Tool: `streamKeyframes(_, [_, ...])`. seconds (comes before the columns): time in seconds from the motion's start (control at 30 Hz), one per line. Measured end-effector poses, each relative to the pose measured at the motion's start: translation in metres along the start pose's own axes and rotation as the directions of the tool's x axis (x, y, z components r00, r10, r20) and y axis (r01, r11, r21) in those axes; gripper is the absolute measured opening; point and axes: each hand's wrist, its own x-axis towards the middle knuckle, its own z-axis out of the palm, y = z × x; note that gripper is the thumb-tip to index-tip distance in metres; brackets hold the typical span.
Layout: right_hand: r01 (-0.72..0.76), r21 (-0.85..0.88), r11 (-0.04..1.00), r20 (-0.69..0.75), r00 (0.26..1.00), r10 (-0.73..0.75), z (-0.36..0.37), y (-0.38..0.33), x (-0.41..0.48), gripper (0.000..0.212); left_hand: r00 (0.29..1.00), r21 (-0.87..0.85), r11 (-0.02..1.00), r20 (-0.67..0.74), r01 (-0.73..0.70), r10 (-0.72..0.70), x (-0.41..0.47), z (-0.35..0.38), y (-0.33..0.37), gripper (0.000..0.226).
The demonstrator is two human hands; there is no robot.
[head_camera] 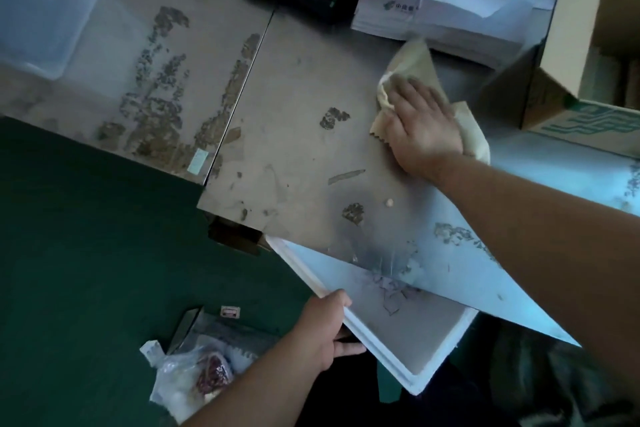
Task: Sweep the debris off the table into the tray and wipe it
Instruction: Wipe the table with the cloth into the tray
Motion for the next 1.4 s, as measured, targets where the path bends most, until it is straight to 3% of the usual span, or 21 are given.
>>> streamKeyframes(0.2, [0.3, 0.013, 0.954, 0.182, 0.937, -0.298, 0.014, -0.033, -0.047, 0.06, 1.0, -0.001, 1.0, -0.003, -0.012, 0.012, -0.001, 0.003, -0.001, 0.014])
streamKeyframes(0.4, [0.441, 0.088, 0.893, 0.218, 0.867, -0.449, 0.042, -0.042, -0.15, 0.052, 1.0, -0.018, 0.999, -0.01, -0.027, 0.027, -0.015, 0.014, -0.009, 0.009])
streamKeyframes(0.53, [0.352, 0.268, 0.897, 0.186, 0.894, -0.407, 0.043, -0.046, -0.202, 0.047, 1.0, -0.044, 0.999, 0.006, -0.02, 0.02, -0.021, 0.021, -0.02, 0.022])
streamKeyframes(0.63, [0.07, 0.544, 0.836, 0.176, 0.965, -0.195, 0.026, -0.05, -0.228, 0.045, 1.0, -0.098, 0.995, 0.001, -0.009, 0.009, -0.028, 0.028, -0.031, 0.027])
streamKeyframes(0.7, [-0.265, 0.739, 0.62, 0.26, 0.96, 0.102, 0.014, -0.044, -0.241, 0.041, 1.0, -0.105, 0.994, -0.001, -0.005, 0.005, -0.031, 0.033, -0.036, 0.024])
streamKeyframes(0.77, [-0.461, 0.834, 0.302, 0.328, 0.856, 0.4, -0.002, -0.032, -0.243, 0.043, 1.0, -0.102, 0.995, -0.004, 0.022, -0.023, -0.031, 0.035, -0.037, 0.021])
streamKeyframes(0.83, [-0.441, 0.897, -0.043, 0.369, 0.689, 0.623, -0.02, -0.003, -0.248, 0.041, 0.999, -0.103, 0.994, 0.005, 0.044, -0.044, -0.03, 0.036, -0.039, 0.02])
streamKeyframes(0.87, [-0.368, 0.916, -0.159, 0.367, 0.614, 0.698, -0.034, 0.014, -0.25, 0.036, 0.999, -0.111, 0.993, 0.013, 0.051, -0.05, -0.028, 0.035, -0.039, 0.02])
streamKeyframes(0.9, [-0.283, 0.937, -0.206, 0.335, 0.549, 0.766, -0.044, 0.034, -0.255, 0.027, 0.998, -0.117, 0.991, 0.02, 0.059, -0.057, -0.028, 0.035, -0.04, 0.02])
streamKeyframes(0.93, [-0.229, 0.954, -0.191, 0.283, 0.49, 0.824, -0.055, 0.051, -0.262, 0.02, 0.998, -0.119, 0.991, 0.021, 0.062, -0.06, -0.027, 0.035, -0.04, 0.021])
streamKeyframes(0.97, [-0.213, 0.971, -0.103, 0.189, 0.43, 0.883, -0.066, 0.066, -0.27, 0.016, 0.998, -0.116, 0.991, 0.024, 0.061, -0.059, -0.026, 0.034, -0.04, 0.02])
streamKeyframes(1.0, [-0.235, 0.971, 0.033, 0.069, 0.414, 0.907, -0.074, 0.081, -0.279, 0.013, 0.998, -0.11, 0.992, 0.029, 0.058, -0.055, -0.025, 0.034, -0.04, 0.02])
streamKeyframes(1.07, [-0.199, 0.935, 0.292, -0.172, 0.466, 0.868, -0.084, 0.105, -0.29, 0.025, 0.998, -0.108, 0.993, 0.033, 0.056, -0.052, -0.025, 0.034, -0.04, 0.017])
streamKeyframes(1.13, [-0.119, 0.895, 0.429, -0.302, 0.547, 0.781, -0.097, 0.118, -0.294, 0.043, 0.998, -0.113, 0.992, 0.031, 0.056, -0.052, -0.025, 0.034, -0.039, 0.016])
streamKeyframes(1.2, [-0.119, 0.821, 0.558, -0.403, 0.572, 0.714, -0.103, 0.117, -0.29, 0.043, 0.998, -0.106, 0.993, 0.034, 0.055, -0.052, -0.026, 0.033, -0.038, 0.016])
streamKeyframes(1.3, [-0.327, 0.675, 0.662, -0.41, 0.579, 0.705, -0.084, 0.094, -0.285, 0.041, 0.998, -0.11, 0.992, 0.021, 0.066, -0.064, -0.026, 0.032, -0.037, 0.016])
streamKeyframes(1.4, [-0.583, 0.46, 0.67, -0.25, 0.639, 0.728, -0.046, 0.093, -0.272, 0.05, 0.998, -0.112, 0.991, 0.023, 0.066, -0.064, -0.025, 0.032, -0.036, 0.015])
